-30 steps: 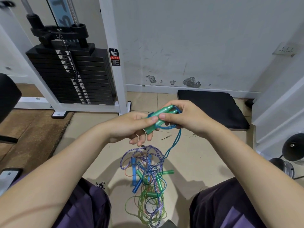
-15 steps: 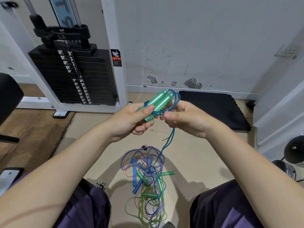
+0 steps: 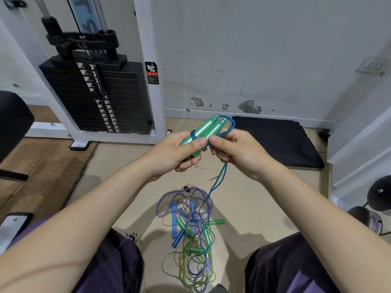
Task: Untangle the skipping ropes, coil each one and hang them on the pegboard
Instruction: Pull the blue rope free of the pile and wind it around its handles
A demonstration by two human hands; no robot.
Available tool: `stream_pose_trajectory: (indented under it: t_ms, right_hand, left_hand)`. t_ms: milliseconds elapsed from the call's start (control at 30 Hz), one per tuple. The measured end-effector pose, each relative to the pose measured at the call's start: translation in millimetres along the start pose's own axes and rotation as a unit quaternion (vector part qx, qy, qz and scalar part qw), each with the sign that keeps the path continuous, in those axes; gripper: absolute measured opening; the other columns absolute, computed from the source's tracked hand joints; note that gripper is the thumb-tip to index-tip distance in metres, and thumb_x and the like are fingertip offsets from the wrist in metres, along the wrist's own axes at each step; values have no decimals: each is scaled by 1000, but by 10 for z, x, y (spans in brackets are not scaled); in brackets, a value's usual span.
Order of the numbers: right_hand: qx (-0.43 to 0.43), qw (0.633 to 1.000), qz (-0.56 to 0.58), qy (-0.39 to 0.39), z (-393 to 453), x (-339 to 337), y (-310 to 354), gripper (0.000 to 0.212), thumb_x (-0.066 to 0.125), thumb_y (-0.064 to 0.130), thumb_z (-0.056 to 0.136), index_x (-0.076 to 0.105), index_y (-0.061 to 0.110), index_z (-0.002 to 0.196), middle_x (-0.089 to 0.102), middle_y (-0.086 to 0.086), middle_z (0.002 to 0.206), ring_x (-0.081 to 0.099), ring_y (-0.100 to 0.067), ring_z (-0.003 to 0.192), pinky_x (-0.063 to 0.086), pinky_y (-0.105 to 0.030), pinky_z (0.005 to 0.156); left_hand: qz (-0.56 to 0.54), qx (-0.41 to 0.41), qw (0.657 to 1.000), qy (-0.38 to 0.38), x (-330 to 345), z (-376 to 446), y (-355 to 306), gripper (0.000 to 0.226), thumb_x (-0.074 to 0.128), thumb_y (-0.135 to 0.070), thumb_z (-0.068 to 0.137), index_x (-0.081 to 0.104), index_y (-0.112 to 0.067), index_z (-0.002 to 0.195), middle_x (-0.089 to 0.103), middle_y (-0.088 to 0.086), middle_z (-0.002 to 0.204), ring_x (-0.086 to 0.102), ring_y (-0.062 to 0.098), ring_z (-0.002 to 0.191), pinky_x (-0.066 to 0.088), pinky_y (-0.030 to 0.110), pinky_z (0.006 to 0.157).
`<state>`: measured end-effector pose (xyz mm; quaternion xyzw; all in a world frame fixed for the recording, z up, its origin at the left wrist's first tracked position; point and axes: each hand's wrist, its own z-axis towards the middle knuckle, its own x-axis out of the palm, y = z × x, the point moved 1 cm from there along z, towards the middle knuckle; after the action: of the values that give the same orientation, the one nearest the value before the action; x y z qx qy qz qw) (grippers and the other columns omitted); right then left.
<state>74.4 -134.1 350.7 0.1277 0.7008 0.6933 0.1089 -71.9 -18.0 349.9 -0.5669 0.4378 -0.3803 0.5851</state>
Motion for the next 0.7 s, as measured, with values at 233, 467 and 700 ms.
stream_pose_trajectory:
  t_ms: [233,467,700]
  right_hand:
    - [15,995,-78,-53,14,102,63,32,61,32,95,61,21,65,48,-1,54,29,-10,42,25,-18,43]
    - [14,966,-242,-86,25,195,4,47,49,43,99,63,16,64,35,9,41,30,-8,41,27,-16,42]
    - [60,970,-238,-3,-27,185,4,30,56,34,98,59,12,78,48,3,50,40,-9,42,34,-17,43]
  left_hand:
    - [67,14,995,-74,4,35,57,25,57,-39,97,54,-18,85,54,-4,56,38,10,43,31,17,43]
    - [229,38,957,-174,-56,76,78,27,59,-41,97,53,-16,88,58,-5,54,44,6,42,37,29,52]
    - [146,2,977,-154,-131,95,114,16,59,-30,99,51,-17,92,55,0,55,40,8,38,31,16,39]
